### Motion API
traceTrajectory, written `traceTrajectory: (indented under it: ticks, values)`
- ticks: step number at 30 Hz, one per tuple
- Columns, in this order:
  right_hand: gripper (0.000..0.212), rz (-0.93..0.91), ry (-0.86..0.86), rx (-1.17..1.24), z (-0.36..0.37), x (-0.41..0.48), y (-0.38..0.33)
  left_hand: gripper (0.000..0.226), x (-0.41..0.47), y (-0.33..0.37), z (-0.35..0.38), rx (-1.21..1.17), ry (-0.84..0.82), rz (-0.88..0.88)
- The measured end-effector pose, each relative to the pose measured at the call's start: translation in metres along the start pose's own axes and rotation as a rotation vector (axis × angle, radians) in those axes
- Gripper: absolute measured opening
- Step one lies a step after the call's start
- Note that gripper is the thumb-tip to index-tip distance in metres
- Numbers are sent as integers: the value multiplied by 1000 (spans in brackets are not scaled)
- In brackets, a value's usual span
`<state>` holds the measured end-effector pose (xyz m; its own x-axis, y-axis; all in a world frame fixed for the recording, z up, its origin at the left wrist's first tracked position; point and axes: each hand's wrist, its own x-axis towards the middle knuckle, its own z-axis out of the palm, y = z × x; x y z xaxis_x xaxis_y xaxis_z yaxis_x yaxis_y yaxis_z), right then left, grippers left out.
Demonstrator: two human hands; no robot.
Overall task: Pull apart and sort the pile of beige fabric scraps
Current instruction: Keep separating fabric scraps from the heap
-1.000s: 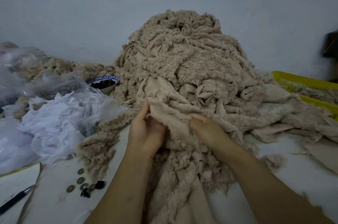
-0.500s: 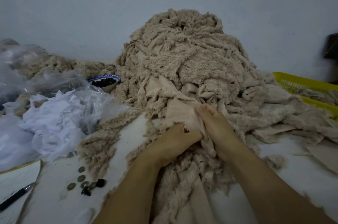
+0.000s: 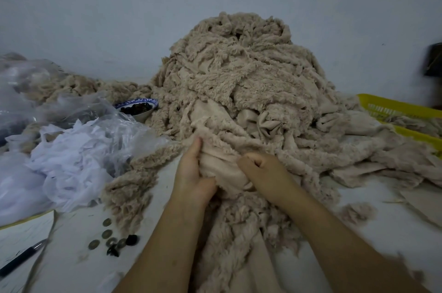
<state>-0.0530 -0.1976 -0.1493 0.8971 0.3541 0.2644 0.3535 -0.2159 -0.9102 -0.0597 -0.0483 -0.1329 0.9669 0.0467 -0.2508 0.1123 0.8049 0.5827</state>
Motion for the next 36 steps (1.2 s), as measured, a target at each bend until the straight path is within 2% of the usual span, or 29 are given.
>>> traceTrajectory:
  ticks: [4, 6, 8, 10, 11, 13, 15, 17, 22, 24, 26, 30, 33, 36]
  values:
    - [48, 62, 103, 19, -5, 3, 2, 39, 1, 3, 0, 11, 53, 48]
    - [38, 11, 133, 42, -4, 2, 0, 31, 0, -3, 1, 184, 64, 126]
    - [14, -37, 93, 42, 1, 2, -3, 27, 0, -12, 2, 424, 80, 230]
    - [18, -71, 113, -84, 4, 2, -2, 29, -3, -21, 4, 588, 33, 288]
    - [10, -95, 158, -114, 4, 4, 1, 30, -6, -23, 7, 622, 16, 293]
    - [19, -59, 258, -65, 2, 4, 1, 34, -9, -24, 10, 691, 40, 310]
    - [27, 55, 288, 73, -2, 4, 0, 42, -8, -24, 10, 718, 73, 310]
    - [34, 116, 293, 150, -4, 4, -1, 48, -7, -21, 10, 625, 70, 239]
    - [42, 210, 350, 391, -12, 7, -9, 52, -1, -1, 1, 94, 44, 28]
    - [47, 223, 397, 384, -20, 7, -10, 48, 3, 6, -5, -24, 43, 34]
    - [48, 228, 425, 366, -26, 7, -10, 49, 4, 9, -6, -34, 64, 98]
    - [53, 170, 338, 237, -20, 2, -8, 59, -1, 1, 0, 112, 43, 88]
    - [64, 103, 121, 174, -6, 0, -9, 72, -10, -6, 7, 219, -64, 54]
    - [63, 153, -26, 143, 2, -1, -10, 65, -12, -11, 10, 280, -80, 81]
